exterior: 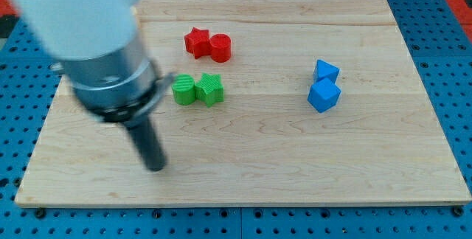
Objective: Separate the red circle from the red star
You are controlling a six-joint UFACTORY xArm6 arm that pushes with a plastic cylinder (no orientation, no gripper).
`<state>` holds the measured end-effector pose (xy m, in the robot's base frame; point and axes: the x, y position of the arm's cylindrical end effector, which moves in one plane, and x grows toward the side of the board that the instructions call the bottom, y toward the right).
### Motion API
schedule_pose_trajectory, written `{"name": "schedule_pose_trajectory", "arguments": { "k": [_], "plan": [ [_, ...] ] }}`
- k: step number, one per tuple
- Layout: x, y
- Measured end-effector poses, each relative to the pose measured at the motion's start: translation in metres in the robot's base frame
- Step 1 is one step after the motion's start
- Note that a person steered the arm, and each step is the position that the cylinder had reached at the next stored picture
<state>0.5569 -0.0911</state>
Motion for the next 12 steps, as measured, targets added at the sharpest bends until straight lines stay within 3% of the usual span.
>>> {"name": "schedule_pose_trajectory", "arguments": {
  "k": [2, 3, 4, 5, 6, 7, 12],
  "plan": [
    [-0.063, 0.126],
    [-0.062, 0.103],
    [-0.027, 0.047],
    [-0.014, -0.049],
    [-0.070, -0.161],
    [-0.156, -0.193],
    [-0.197, -0.214]
  ]
}}
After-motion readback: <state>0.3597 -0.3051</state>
